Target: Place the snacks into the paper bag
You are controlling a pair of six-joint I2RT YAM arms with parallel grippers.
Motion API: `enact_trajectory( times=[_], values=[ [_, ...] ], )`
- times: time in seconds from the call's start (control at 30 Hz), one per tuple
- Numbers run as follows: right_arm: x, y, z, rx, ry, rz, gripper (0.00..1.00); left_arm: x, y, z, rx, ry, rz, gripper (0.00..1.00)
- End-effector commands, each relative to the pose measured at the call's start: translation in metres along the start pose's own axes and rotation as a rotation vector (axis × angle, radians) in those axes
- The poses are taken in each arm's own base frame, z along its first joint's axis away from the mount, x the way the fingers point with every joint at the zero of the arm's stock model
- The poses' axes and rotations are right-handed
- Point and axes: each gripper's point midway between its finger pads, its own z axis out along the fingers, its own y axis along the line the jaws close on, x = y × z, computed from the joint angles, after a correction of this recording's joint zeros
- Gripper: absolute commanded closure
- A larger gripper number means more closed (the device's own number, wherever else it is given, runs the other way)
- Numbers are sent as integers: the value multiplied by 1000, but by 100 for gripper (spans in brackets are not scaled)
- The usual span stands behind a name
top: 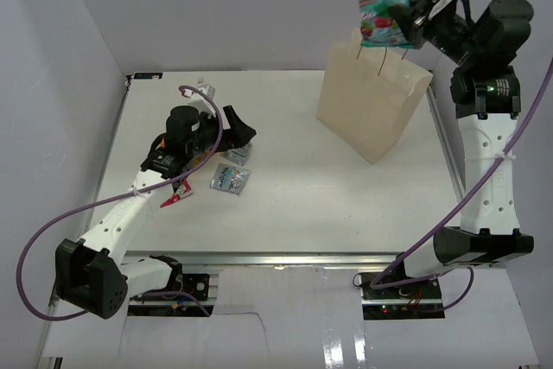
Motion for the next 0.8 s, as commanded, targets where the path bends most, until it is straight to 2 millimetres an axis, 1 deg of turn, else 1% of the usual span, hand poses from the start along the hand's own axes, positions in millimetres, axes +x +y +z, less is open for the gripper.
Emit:
enact_trajectory(
  times=[0.0, 0.03, 0.07, 0.1, 0.17, 0.2, 0.23, 0.27, 0.3, 0.33, 0.43, 0.47, 0.5, 0.53, 0.57, 0.6, 0.63, 0.67, 0.73, 0.77],
  values=[
    [-25, -61, -13, 247, -62, -1, 92, 16, 16, -3, -67, 37, -38, 4],
    [-21, -76, -19, 303, -52, 1, 92, 19, 18, -3, -68, 43, -35, 4],
    [-12, -91, -21, 361, -37, 11, 92, 21, 19, -2, -72, 49, -35, 4],
    [-1, -98, -23, 389, -16, 24, 92, 24, 21, -2, -76, 56, -35, 4],
    [17, -109, -26, 438, 20, 34, 92, 25, 24, -2, -86, 56, -31, 4],
    [26, -111, -27, 446, 36, 38, 92, 27, 25, -3, -92, 59, -32, 4],
    [41, -111, -26, 449, 65, 49, 92, 28, 27, -3, -100, 58, -28, 4],
    [46, -112, -27, 454, 74, 49, 92, 28, 28, -4, -103, 57, -26, 4],
    [54, -111, -27, 453, 87, 48, 92, 30, 30, -5, -112, 61, -26, 4],
    [68, -109, -26, 450, 114, 49, 92, 30, 31, -6, -117, 61, -26, 4],
    [88, -107, -25, 442, 151, 51, 92, 31, 35, -6, -136, 66, -32, 4],
    [102, -98, -23, 409, 170, 71, 92, 30, 36, -6, -144, 64, -38, 4],
    [109, -92, -22, 386, 184, 87, 92, 31, 39, -6, -159, 73, -51, 4],
    [115, -82, -20, 338, 190, 94, 92, 26, 38, -6, -164, 65, -52, 4],
    [129, -72, -20, 311, 214, 114, 92, 26, 41, -7, -184, 73, -60, 4],
    [136, -65, -20, 295, 230, 122, 92, 22, 46, -8, -215, 63, -69, 4],
    [140, -62, -22, 287, 240, 110, 88, 17, 48, -8, -229, 54, -75, 4],
    [153, -57, -23, 278, 265, 118, 86, 17, 53, -9, -254, 60, -85, 4],
    [162, -52, -26, 269, 288, 111, 76, 9, 65, -12, -290, 43, -117, 5],
    [161, -52, -29, 270, 291, 90, 60, 6, 69, -14, -304, 38, -134, 5]
  ],
)
